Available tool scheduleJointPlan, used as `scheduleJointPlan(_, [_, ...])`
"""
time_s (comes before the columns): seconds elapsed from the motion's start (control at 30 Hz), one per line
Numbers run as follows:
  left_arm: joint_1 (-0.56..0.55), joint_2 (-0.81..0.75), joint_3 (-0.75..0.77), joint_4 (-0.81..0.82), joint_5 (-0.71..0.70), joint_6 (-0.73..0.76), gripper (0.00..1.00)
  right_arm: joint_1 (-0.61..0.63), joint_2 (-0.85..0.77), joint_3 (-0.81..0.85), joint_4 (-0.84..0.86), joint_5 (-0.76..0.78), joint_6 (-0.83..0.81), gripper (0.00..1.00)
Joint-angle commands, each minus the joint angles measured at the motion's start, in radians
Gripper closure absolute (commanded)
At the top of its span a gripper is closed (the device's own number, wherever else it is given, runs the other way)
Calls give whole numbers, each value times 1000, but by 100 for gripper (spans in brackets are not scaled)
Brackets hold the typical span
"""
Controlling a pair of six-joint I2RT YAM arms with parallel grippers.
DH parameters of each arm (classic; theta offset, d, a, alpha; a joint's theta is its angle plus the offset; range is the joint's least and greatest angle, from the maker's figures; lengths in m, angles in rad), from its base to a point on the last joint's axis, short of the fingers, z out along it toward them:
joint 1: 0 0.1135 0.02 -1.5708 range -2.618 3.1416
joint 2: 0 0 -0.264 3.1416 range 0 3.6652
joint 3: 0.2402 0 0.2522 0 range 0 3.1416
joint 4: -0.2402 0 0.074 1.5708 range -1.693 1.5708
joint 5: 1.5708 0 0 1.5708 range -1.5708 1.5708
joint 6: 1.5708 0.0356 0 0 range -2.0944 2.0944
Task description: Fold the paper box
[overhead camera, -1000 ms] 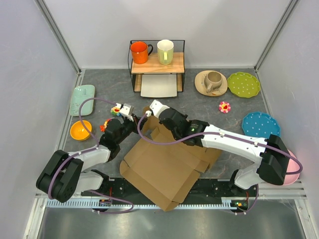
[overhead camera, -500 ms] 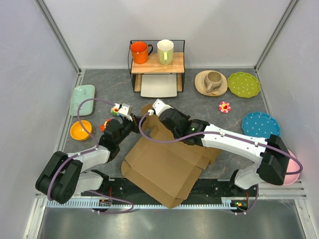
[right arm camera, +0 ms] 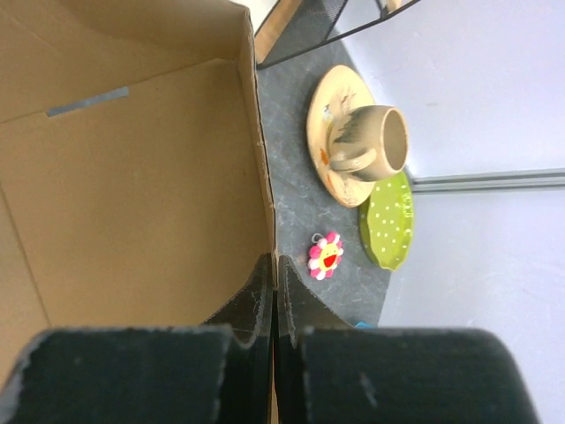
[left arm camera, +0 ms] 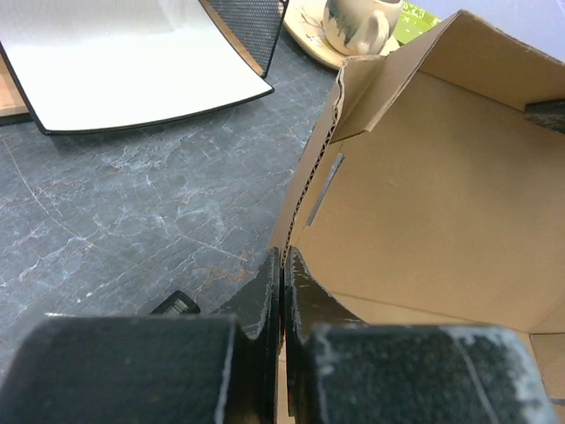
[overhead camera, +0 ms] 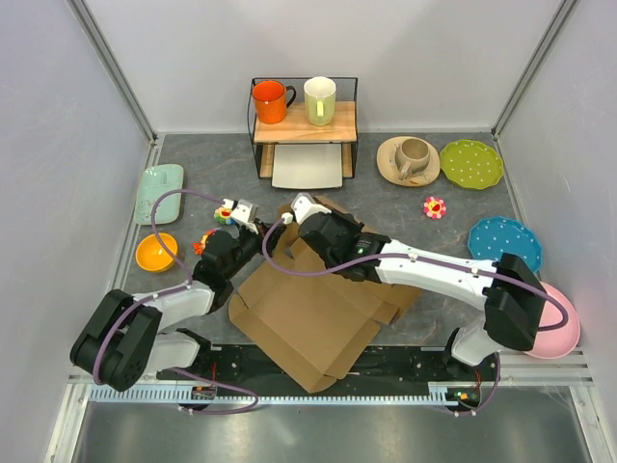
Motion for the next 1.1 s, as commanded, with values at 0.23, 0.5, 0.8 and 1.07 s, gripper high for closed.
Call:
scheduleJointPlan(0.23, [4, 73, 74, 118, -26, -53, 93, -4, 86, -20, 464, 234, -369, 100])
scheduleJointPlan(0.5, [4, 154, 56, 145, -29, -99, 92, 16, 121, -115, 626, 241, -434, 100])
scheduleJointPlan(0.8, [4, 263, 19, 251, -56, -213, 89, 75, 140, -198, 674, 237, -415, 100])
scheduleJointPlan(1.07, [4, 216, 17, 184, -83, -236, 61, 115, 132, -265, 682, 235, -438, 100])
